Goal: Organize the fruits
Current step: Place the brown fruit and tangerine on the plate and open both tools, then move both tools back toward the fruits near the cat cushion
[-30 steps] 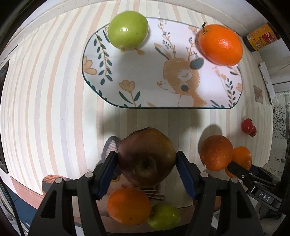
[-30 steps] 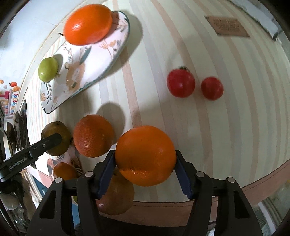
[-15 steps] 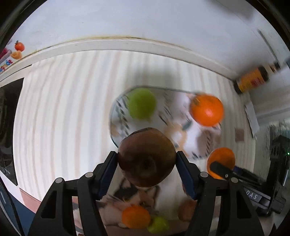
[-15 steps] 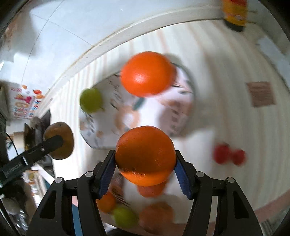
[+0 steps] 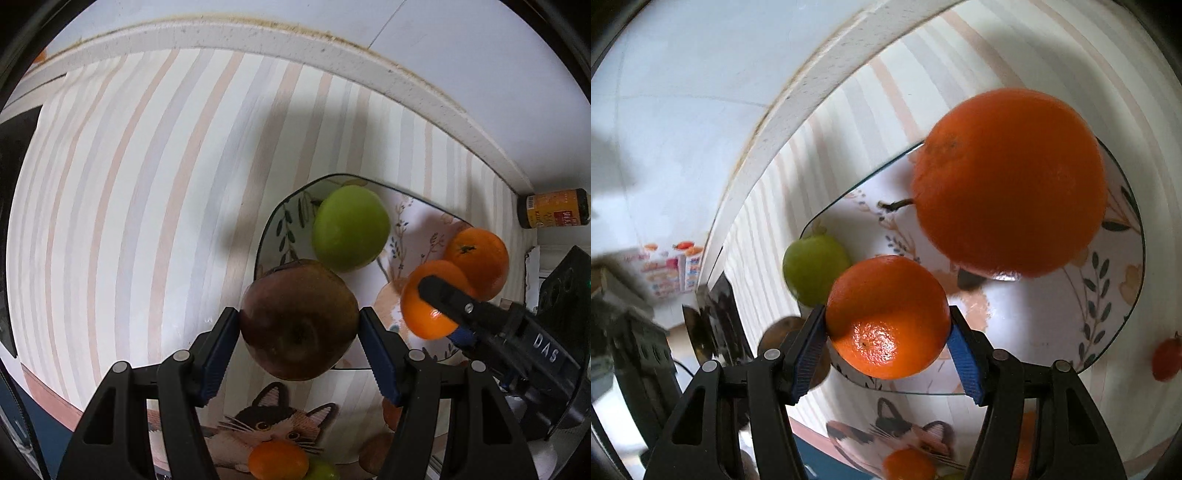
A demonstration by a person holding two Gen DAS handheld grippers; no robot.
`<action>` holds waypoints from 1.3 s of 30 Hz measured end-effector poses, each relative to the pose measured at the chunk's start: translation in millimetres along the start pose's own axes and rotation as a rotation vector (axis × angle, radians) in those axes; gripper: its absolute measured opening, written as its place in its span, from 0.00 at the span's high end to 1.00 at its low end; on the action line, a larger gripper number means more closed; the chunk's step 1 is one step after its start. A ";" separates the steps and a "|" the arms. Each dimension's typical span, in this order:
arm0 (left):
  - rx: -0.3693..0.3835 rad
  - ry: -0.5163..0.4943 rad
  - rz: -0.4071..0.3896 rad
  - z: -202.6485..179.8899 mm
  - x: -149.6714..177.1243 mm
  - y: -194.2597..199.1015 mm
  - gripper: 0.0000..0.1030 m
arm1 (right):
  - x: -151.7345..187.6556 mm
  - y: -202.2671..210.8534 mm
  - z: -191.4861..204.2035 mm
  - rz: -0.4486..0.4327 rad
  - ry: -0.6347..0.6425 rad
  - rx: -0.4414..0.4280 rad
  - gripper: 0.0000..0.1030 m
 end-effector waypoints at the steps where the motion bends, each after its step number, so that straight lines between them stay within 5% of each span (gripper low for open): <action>1: -0.001 0.006 0.009 1.4 0.1 -1.8 0.37 | -0.4 -0.7 -0.2 0.002 -0.009 0.006 0.26; 3: 0.000 0.017 0.021 3.0 -2.1 -8.6 0.37 | 0.1 1.1 0.7 -0.010 -0.017 -0.014 0.16; 8: 0.014 0.010 -0.004 2.9 -2.4 -2.6 0.35 | 4.9 27.7 0.7 -0.072 0.018 -0.007 0.15; 10: 0.006 -0.003 -0.017 2.8 -3.7 2.8 0.18 | 7.0 43.7 -2.9 -0.105 0.054 0.035 0.09; 12: -0.007 -0.013 -0.024 2.0 -4.3 5.3 0.14 | 9.6 59.1 -5.6 -0.142 0.099 0.083 0.09; 22: -0.107 -0.111 -0.125 -10.1 25.7 33.0 0.14 | 34.2 102.6 -16.7 -0.237 0.325 0.387 0.09; 30: -0.173 -0.184 -0.247 -22.2 69.1 72.9 0.14 | 76.8 140.7 -14.8 -0.291 0.431 0.450 0.09; 39: -0.140 -0.217 -0.356 -30.1 119.2 132.3 0.14 | 137.8 192.7 6.2 -0.350 0.513 0.441 0.09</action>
Point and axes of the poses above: each gripper's, at about its wrist camera, not at the fingertips, and y roughly against the way its jaws point, z to its left, x to its underside, the point moved 2 cm from there along -y, roughly the way its jaws point, and after that the axes turned 4 degrees about -z, right-handed, at the moved point
